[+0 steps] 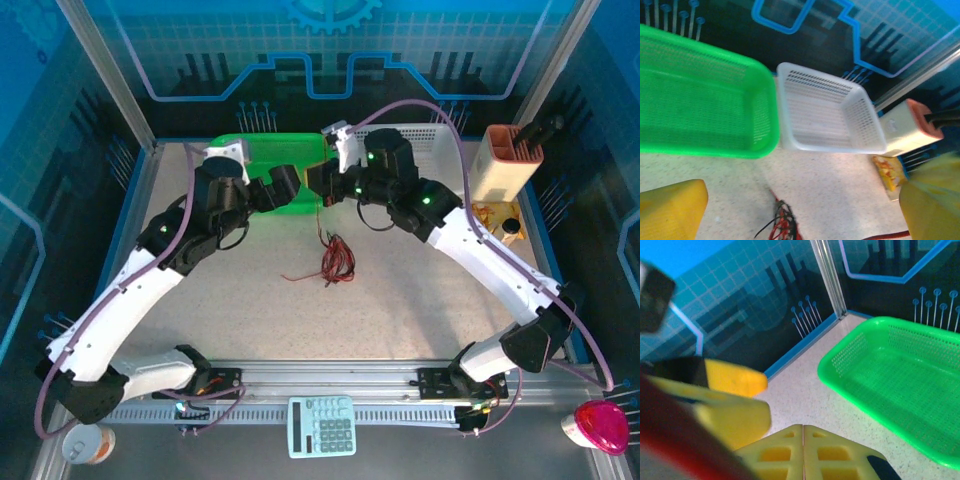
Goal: Untangle the cables
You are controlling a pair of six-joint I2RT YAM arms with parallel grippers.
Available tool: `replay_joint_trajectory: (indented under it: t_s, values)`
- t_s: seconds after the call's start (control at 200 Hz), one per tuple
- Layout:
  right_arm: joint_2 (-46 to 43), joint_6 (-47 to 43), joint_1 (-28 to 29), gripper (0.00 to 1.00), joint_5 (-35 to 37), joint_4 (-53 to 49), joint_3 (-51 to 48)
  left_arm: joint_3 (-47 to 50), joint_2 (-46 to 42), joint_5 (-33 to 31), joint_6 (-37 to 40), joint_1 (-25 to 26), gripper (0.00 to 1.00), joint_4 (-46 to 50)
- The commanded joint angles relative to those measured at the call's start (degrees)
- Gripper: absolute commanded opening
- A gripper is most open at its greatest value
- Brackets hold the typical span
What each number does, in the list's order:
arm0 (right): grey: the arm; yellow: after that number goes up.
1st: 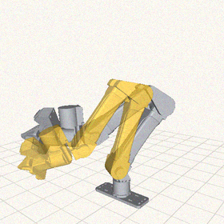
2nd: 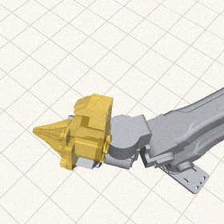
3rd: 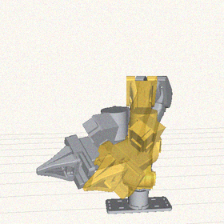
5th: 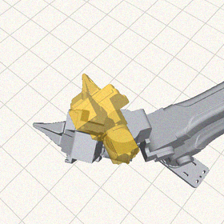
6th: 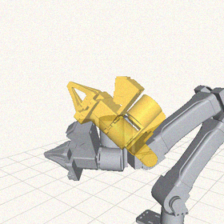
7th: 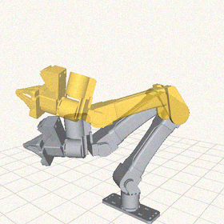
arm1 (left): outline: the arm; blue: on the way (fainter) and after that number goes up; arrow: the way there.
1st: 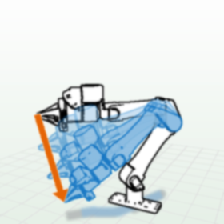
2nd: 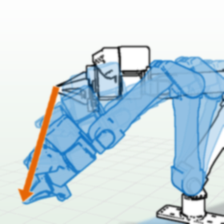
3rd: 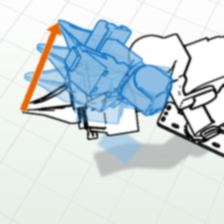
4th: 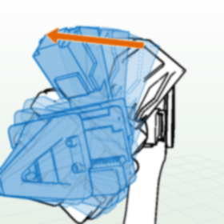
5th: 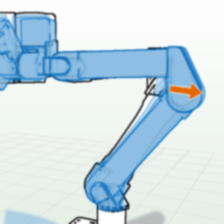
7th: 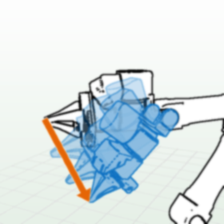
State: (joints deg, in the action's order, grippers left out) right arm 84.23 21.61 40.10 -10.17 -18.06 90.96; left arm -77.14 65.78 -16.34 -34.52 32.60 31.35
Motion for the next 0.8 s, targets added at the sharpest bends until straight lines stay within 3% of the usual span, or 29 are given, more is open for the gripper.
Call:
replay_joint_trajectory:
  t_s: [0.0,0.32,0.51,0.57,0.795]
  values:
    - [-2.61,1.72,-1.41,0.00,-2.29,0.95,3.52,4.63,-0.63,-0.73,-0.02,-0.95,0.99,-1.14]
    - [-3.87,5.02,-3.58,0.00,-4.88,4.22,6.16,16.03,-1.40,1.91,-0.17,-1.09,0.99,-6.20]
    - [0.85,3.97,-4.82,0.00,-4.12,0.07,13.26,19.16,-0.53,4.84,-1.26,-1.09,0.99,-9.32]
    - [4.66,4.30,-5.93,0.00,-8.28,-4.28,17.25,19.83,0.02,5.92,-1.51,-1.09,0.99,-10.55]
    - [3.70,5.68,-5.12,0.00,-6.98,-0.22,13.88,24.16,0.89,11.15,2.54,-0.32,0.99,-16.82]
